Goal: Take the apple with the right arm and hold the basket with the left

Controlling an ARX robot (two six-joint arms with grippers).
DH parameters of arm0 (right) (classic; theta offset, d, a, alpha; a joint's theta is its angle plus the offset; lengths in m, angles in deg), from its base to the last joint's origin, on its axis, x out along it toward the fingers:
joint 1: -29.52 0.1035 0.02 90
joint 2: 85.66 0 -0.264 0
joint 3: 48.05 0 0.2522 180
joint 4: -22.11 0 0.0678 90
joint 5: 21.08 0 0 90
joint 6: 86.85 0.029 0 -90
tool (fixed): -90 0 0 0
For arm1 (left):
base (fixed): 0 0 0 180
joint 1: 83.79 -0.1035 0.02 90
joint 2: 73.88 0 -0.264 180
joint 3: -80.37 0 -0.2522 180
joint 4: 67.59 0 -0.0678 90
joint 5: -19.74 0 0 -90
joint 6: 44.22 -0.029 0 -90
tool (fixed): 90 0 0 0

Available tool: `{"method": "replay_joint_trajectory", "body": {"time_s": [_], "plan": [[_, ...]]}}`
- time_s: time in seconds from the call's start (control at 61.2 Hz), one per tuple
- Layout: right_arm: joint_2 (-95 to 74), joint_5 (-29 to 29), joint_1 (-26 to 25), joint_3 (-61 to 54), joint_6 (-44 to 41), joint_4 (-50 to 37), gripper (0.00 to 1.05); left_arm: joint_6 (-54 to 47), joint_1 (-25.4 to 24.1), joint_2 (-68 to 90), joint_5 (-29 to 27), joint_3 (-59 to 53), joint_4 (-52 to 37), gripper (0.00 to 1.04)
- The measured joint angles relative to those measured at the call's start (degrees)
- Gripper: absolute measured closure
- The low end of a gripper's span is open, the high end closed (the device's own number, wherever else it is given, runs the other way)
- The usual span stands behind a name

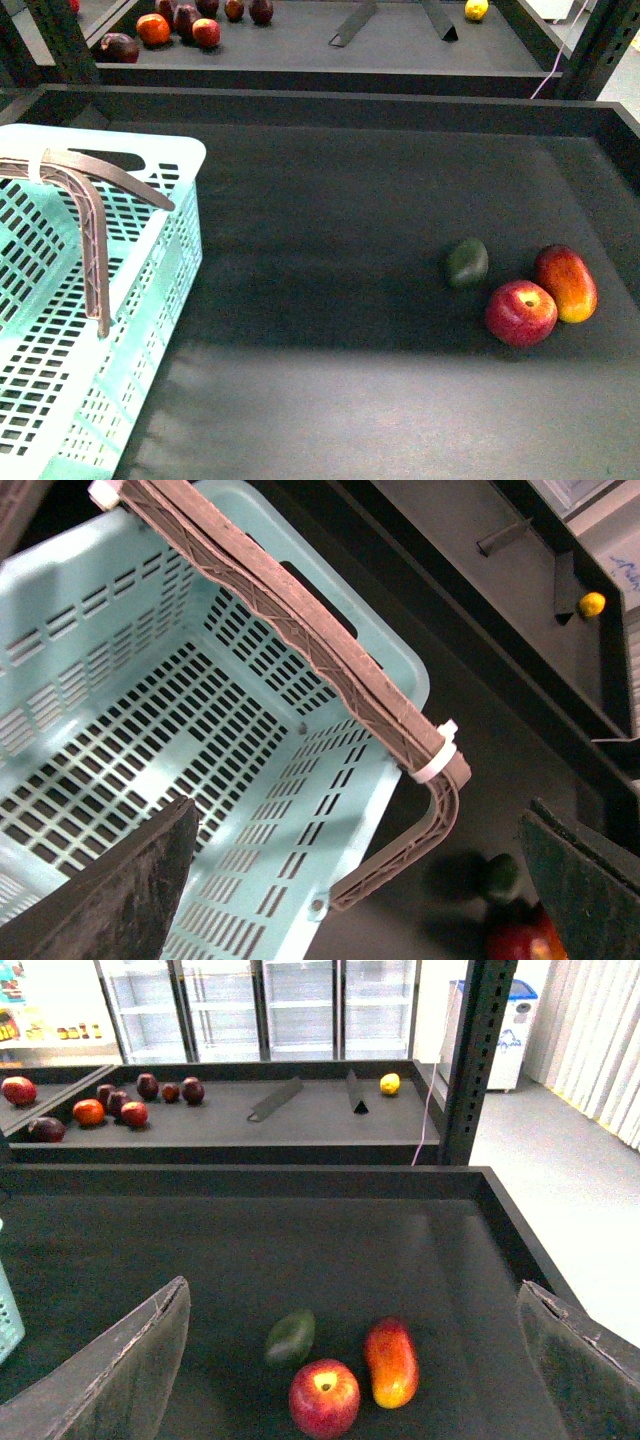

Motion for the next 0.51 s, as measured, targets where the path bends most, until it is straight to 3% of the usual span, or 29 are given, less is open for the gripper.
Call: {"method": "replay_joint_trajectory", "body": {"time_s": [0.18,0.507], "plan": [[0.00,0.00,0.00,0.02,0.00,0.00,0.09,11.58,-1.64,16.22,3.34,7.28,-5.73,0.07],[0.00,0.00,0.00,0.02,0.00,0.00,0.09,24.76,0.57,33.83,2.97,17.27,-10.32,0.07]]}}
